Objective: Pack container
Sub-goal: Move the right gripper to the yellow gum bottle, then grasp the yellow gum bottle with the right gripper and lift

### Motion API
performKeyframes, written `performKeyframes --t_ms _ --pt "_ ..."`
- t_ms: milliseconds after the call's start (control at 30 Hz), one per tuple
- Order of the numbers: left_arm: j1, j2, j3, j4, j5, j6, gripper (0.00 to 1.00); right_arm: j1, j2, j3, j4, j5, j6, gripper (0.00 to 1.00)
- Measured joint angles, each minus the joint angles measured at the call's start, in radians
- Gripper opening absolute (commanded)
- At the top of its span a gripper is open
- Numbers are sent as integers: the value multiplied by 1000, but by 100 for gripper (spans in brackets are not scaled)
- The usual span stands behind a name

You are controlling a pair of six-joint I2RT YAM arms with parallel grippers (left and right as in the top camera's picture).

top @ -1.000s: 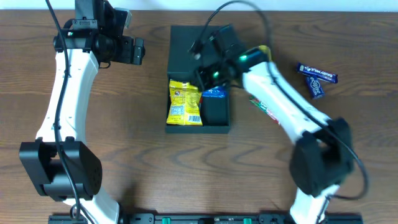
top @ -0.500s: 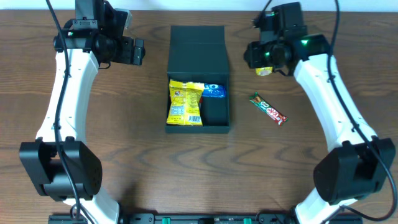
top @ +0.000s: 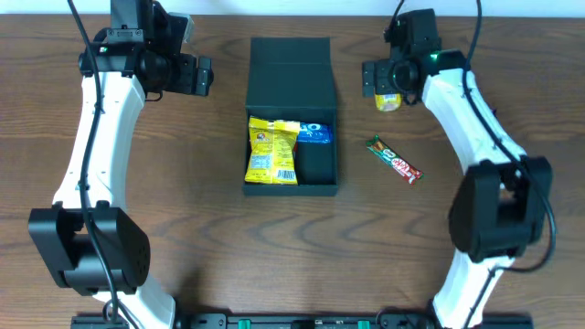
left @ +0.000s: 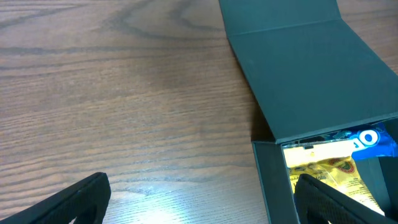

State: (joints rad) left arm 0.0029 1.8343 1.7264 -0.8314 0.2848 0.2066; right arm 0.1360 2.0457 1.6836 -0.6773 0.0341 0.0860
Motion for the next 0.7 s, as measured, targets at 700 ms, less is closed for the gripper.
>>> performKeyframes --t_ms 700 --pt "0 0 0 -3 0 -8 95 -63 151 -2 147 -58 0 99"
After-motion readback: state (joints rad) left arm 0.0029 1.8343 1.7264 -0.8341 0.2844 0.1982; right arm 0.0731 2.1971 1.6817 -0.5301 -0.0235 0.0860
